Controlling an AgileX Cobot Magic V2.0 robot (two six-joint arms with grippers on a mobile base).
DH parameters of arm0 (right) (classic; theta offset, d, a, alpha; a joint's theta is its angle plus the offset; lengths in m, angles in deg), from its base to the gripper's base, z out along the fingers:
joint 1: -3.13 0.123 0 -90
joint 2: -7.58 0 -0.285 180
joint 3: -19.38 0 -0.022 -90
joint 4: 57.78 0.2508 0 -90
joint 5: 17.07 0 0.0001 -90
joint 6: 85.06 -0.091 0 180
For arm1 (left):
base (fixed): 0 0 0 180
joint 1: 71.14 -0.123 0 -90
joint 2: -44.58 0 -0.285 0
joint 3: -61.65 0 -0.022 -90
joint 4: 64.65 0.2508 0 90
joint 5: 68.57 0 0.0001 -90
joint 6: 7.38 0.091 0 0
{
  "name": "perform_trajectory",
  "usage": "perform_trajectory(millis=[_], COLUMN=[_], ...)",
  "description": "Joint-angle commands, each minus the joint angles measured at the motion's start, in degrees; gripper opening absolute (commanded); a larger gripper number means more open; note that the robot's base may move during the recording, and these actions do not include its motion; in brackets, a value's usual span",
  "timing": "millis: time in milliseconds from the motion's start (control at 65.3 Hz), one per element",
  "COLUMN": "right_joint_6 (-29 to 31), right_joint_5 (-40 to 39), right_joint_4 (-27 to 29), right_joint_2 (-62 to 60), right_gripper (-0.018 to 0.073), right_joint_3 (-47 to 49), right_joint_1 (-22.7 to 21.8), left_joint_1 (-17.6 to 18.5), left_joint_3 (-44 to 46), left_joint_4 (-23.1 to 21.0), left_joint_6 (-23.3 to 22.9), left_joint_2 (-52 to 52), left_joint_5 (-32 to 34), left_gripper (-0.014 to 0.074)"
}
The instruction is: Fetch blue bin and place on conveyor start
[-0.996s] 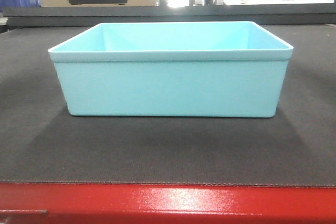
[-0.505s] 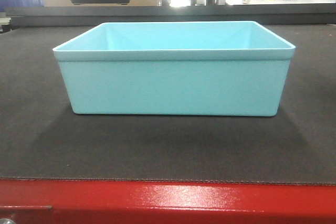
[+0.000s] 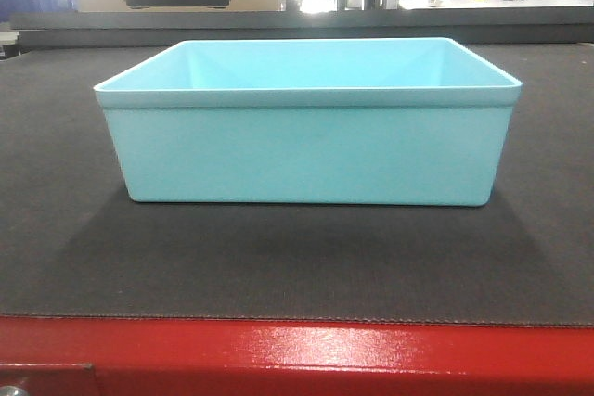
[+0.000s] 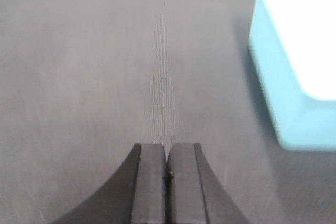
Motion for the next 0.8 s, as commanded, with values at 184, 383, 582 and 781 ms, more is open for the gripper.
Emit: perform_trajectory(millis=[184,383,582,781], right_joint_6=[0.8,0.8,0.8,0.8], right_joint_5=[-3.2,-3.2,-3.2,-3.2], right_joint_4=[-2.7,-2.7,-2.7,-2.7], right_joint_2=[-19.2,-22.6,-22.6,-22.6], right_gripper=[-0.0162,-0.0162,-0.0162,-0.0162], right_joint_3=[-2.1,-2.1,-2.1,-2.1], right_joint_1=[-0.2,-0.2,-0.2,-0.2], left_joint_1=[-0.2,-0.2,-0.2,-0.2], left_joint_3=[-0.3,-0.3,-0.3,-0.3], left_joint_4=[-0.3,-0.3,-0.3,-0.3], left_joint_6=[0.1,0.1,0.1,0.1], left_joint_2=[13.0,14.7,14.7,14.7], left_joint_5=[1.9,1.9,1.9,1.9], left_gripper=[-0.0111,-0.0111,-0.0111,-0.0111])
